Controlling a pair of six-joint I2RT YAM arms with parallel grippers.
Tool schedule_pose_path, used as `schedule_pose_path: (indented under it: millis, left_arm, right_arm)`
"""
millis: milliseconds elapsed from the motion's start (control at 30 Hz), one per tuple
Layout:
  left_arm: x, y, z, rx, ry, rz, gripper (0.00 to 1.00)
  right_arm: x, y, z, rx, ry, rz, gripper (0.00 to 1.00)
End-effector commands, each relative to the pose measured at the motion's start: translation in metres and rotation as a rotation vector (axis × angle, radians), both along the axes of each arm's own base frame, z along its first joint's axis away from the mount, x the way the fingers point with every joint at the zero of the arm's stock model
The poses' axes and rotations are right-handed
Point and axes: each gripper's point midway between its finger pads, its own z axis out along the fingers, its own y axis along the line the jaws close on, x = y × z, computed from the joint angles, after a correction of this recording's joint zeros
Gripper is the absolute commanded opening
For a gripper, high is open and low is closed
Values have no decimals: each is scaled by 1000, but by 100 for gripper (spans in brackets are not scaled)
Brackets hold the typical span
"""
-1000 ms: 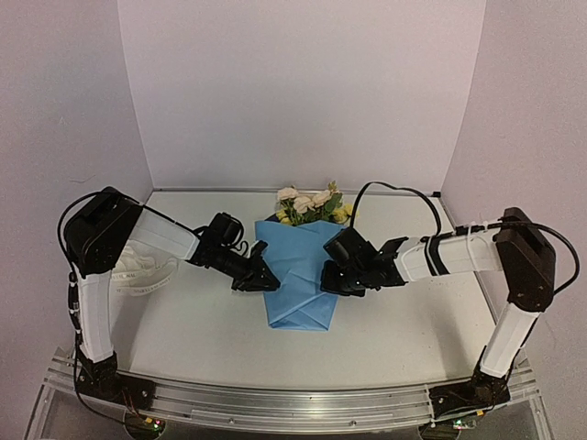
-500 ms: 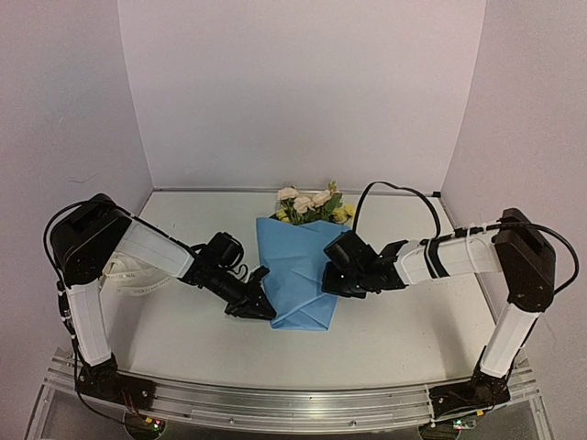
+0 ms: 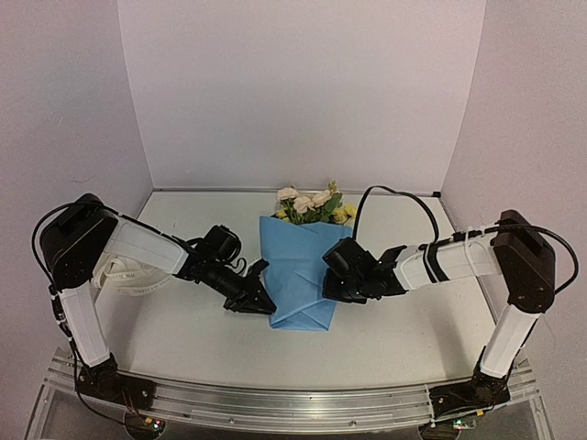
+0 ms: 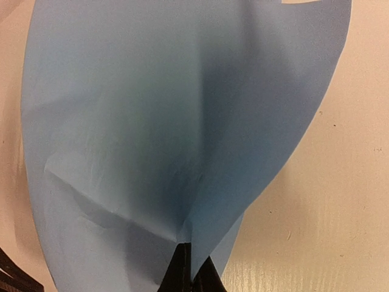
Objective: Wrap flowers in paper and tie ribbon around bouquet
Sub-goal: Press the fold line of the folded wrapping paper.
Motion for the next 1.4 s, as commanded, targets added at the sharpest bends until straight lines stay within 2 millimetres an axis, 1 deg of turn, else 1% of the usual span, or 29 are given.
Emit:
schedule_pose_path:
  millis: [0,167,333,433,533,567,633,733,767,800,867,933,1000,1100,1133,1233,1300,1367]
  left_arm:
    - [5,-11,16,-56,-46,-26,12]
    - [-10,-8,-16,-25,8,-41,11]
    - [-23,-2,-42,27,55,-43,11]
    - [-27,4,-46,39,64,-29,11]
    - [-27,4,-40,34,56,-31,11]
    - [-25,2,-32,22,45,-31,11]
    - [-20,-3,-13,-10,16,-33,11]
    - [-6,-15,31,-85,-54,-29,14]
    - [0,-17,41,-103,-70,-21,15]
    - [6,-19,48,-115,-83,-13,16]
    - [23,-21,53,-123,-108,9,16]
    - [39,-21,46,-117,-106,30,15]
    - [49,-23,37,-112,-104,34,15]
    - [52,-28,21,-101,-78,21,14]
    - [52,-28,15,-95,-69,19,14]
    - [51,-29,1,-80,-44,15,13]
    - [52,-31,-1,-79,-42,15,14]
    - [54,-32,0,-81,-45,18,13]
  right_arm:
    - [4,2,18,29,-45,-15,0]
    - [5,2,16,21,-45,-17,0]
    - [5,2,13,15,-41,-17,0]
    - [5,3,13,13,-41,-14,0]
    - [5,4,13,14,-40,-9,0]
    - [5,4,13,16,-39,-7,0]
    - [5,6,15,22,-37,1,0]
    - [5,11,18,27,-39,23,0]
    - [6,13,18,27,-39,31,0]
    - [6,15,18,27,-37,39,0]
    - [7,17,17,28,-32,45,0]
    - [7,16,15,28,-26,46,0]
    - [8,14,14,26,-23,43,0]
    - [10,12,12,27,-14,39,0]
    - [11,11,11,27,-9,38,2]
    - [11,10,9,39,11,35,11]
    - [9,9,13,45,11,41,26]
    - [7,6,22,38,15,45,33]
